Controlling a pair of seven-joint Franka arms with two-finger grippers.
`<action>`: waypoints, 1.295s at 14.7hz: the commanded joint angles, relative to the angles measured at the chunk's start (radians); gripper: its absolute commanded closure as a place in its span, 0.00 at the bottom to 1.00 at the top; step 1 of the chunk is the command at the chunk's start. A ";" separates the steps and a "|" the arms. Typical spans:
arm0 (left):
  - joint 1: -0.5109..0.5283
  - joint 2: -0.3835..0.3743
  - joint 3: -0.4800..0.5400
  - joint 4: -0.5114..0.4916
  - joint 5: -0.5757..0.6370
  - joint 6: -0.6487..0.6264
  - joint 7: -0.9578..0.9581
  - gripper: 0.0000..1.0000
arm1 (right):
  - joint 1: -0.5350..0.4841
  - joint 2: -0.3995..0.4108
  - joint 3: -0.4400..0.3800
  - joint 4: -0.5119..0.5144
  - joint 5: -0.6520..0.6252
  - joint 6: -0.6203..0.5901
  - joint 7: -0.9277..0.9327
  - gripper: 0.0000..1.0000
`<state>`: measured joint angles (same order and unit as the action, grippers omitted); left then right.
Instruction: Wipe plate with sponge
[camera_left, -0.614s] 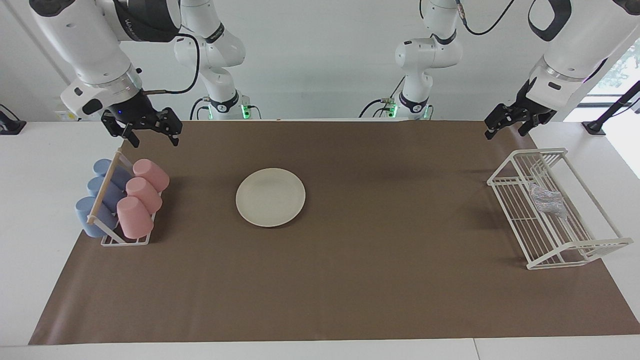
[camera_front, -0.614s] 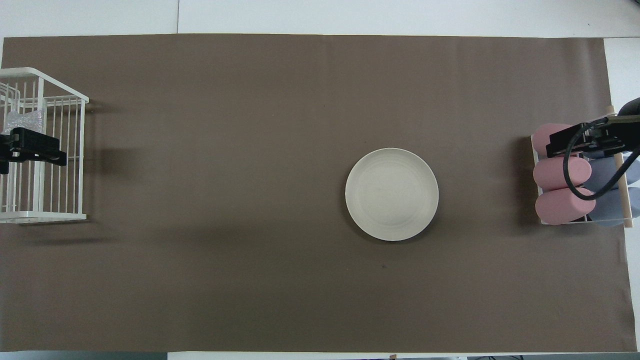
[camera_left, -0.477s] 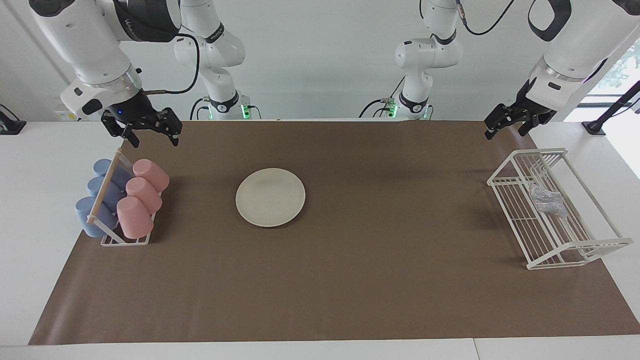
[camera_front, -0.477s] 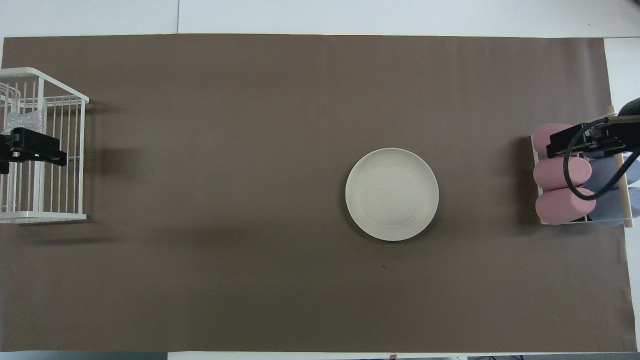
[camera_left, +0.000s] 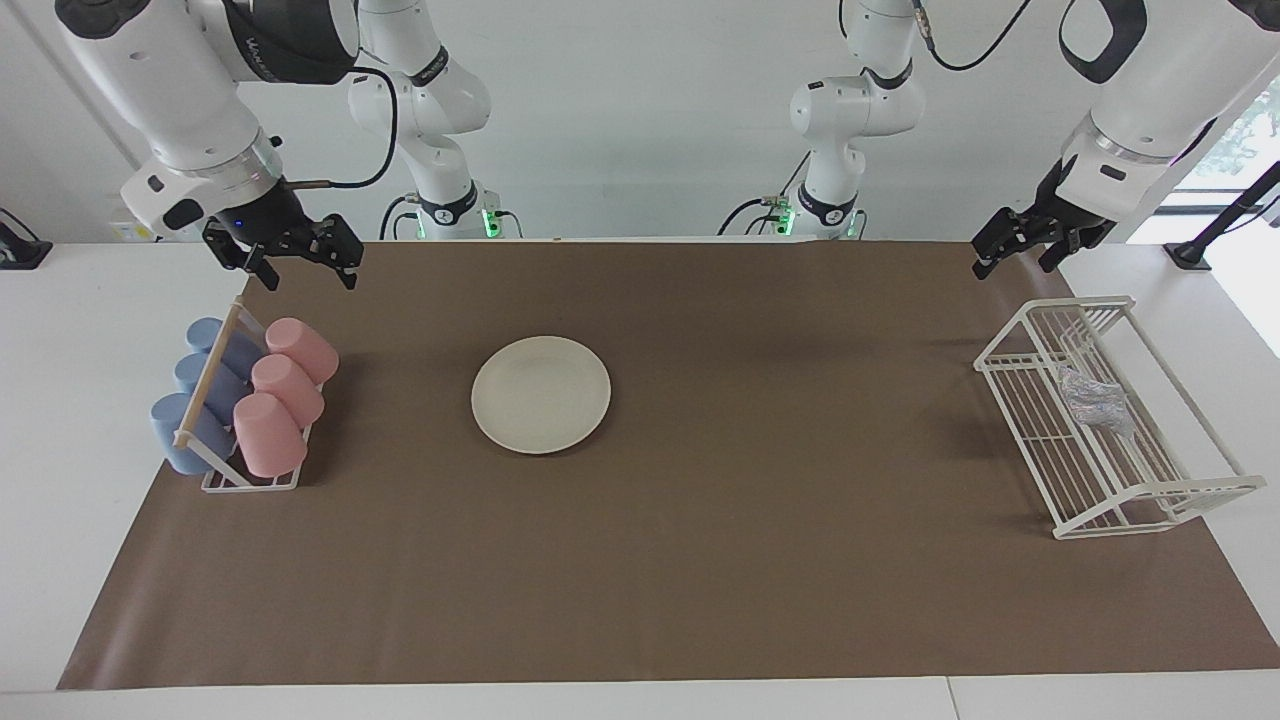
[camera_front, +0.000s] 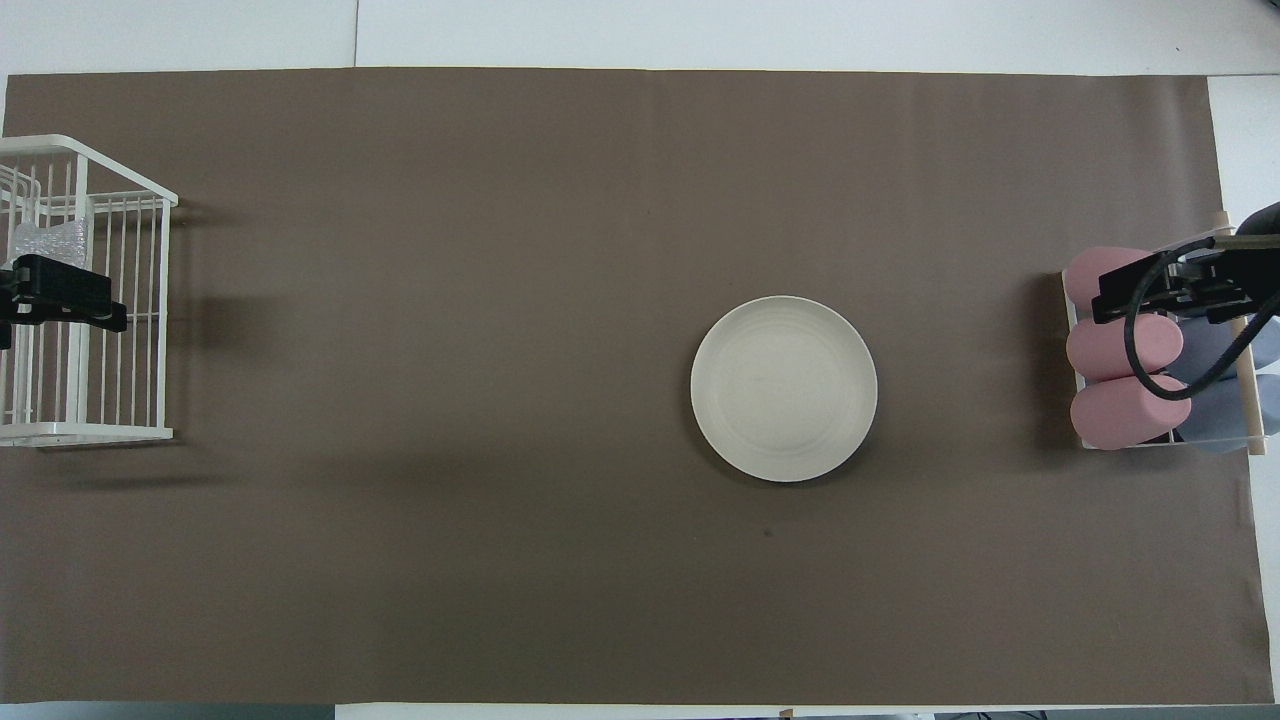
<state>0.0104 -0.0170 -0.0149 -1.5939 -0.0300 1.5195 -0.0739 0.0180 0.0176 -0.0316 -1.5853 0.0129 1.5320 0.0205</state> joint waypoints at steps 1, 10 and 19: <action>0.046 -0.011 -0.005 -0.018 -0.016 0.015 0.006 0.00 | 0.020 -0.024 0.007 -0.021 0.004 -0.009 0.134 0.00; -0.067 0.054 -0.016 -0.092 0.532 0.117 -0.161 0.00 | 0.162 -0.036 0.019 -0.027 0.010 -0.027 0.855 0.00; -0.107 0.274 -0.014 -0.095 0.874 0.263 -0.326 0.00 | 0.223 -0.028 0.032 -0.010 0.131 0.014 1.286 0.00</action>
<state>-0.0876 0.2301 -0.0392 -1.6940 0.7968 1.7490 -0.3814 0.2232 0.0024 -0.0019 -1.5866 0.1309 1.5183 1.2033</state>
